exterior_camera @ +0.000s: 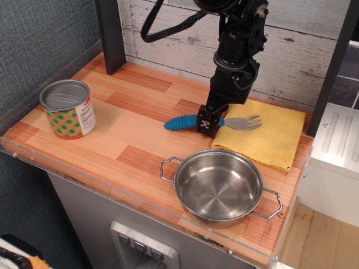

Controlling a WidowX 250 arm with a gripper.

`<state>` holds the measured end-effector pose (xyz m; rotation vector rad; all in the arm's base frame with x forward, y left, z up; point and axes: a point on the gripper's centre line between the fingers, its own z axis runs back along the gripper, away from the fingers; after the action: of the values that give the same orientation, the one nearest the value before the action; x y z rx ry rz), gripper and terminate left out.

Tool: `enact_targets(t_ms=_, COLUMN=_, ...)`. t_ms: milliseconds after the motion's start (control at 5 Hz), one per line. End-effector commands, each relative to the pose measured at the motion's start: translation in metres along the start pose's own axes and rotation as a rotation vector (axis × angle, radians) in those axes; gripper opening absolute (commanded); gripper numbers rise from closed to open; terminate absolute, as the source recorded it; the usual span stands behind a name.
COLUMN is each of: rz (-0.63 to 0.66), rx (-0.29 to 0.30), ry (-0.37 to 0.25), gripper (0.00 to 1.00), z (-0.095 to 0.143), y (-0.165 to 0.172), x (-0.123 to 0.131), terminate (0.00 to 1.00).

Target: Pick up the fork and place the silver half onto the yellow towel.

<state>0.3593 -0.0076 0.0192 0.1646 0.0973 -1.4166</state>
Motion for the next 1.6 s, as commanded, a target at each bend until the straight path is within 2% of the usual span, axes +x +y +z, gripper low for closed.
enact_targets(t_ms=0, rz=0.035, rx=0.097, ry=-0.007, gripper=1.00, z=0.044, y=-0.001, x=-0.005, terminate=0.00)
enact_targets(t_ms=200, rz=0.125, rx=0.081, ry=-0.017, gripper=1.00, z=0.058, y=-0.008, x=-0.018, terminate=0.00)
enact_targets(t_ms=400, rz=0.243, rx=0.048, ry=-0.056, gripper=1.00, z=0.069, y=-0.019, x=-0.036, terminate=0.00)
enact_targets(t_ms=600, rz=0.468, rx=0.016, ry=-0.071, gripper=1.00, z=0.072, y=-0.032, x=-0.058, terminate=0.00)
enact_targets(t_ms=800, rz=0.700, rx=-0.022, ry=-0.165, gripper=1.00, z=0.066, y=-0.033, x=-0.078, terminate=0.00)
enact_targets(t_ms=1000, rz=0.936, rx=-0.018, ry=-0.181, gripper=1.00, z=0.062, y=-0.021, x=-0.097, terminate=0.00)
enact_targets(t_ms=1200, rz=1.121, rx=0.019, ry=-0.175, gripper=1.00, z=0.063, y=-0.009, x=-0.117, terminate=0.00)
enact_targets(t_ms=1400, rz=1.250, rx=0.041, ry=-0.239, gripper=1.00, z=0.062, y=-0.001, x=-0.136, terminate=0.00)
